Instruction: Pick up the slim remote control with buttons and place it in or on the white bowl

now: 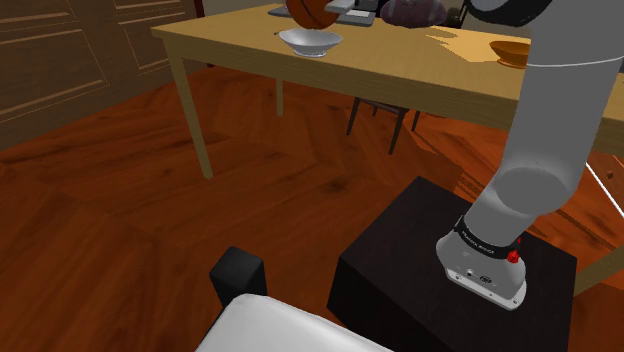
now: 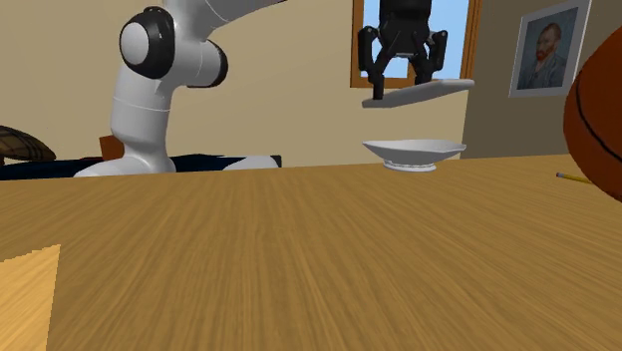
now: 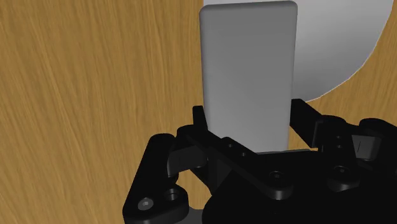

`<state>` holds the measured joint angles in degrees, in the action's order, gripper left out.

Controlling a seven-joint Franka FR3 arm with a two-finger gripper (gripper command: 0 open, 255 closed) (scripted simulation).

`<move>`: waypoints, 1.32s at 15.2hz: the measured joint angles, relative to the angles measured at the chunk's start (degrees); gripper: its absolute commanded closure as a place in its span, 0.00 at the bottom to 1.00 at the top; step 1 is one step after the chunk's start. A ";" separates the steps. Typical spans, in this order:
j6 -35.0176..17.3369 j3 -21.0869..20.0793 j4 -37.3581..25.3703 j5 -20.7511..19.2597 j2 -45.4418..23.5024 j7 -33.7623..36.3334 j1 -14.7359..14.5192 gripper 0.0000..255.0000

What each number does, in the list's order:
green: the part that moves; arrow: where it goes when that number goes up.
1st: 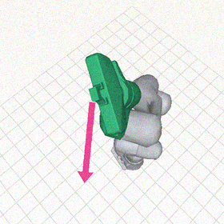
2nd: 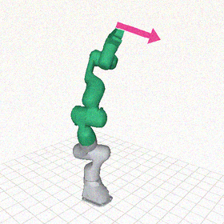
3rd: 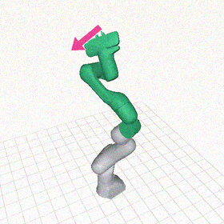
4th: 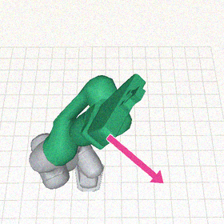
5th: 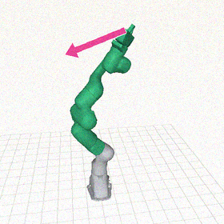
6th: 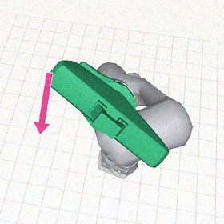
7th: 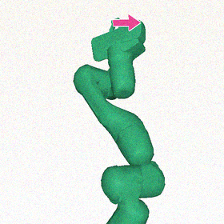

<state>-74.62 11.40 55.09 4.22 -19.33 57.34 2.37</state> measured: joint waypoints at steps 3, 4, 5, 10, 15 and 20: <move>0.41 -1.08 -1.62 -0.20 -1.21 3.60 -2.53 1.00; 0.77 -1.45 -2.06 -0.35 -1.24 4.89 -3.49 1.00; 2.12 -1.85 -5.54 -0.12 -3.28 6.16 -4.09 1.00; 3.51 -2.98 -10.90 0.01 -7.40 10.37 -6.87 1.00; -3.24 -2.96 0.09 -0.72 -3.04 10.78 -8.14 1.00; -8.92 -2.95 8.54 -1.16 -0.26 10.80 -8.69 1.00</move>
<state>-83.55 8.44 63.63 3.06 -19.59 68.14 -6.32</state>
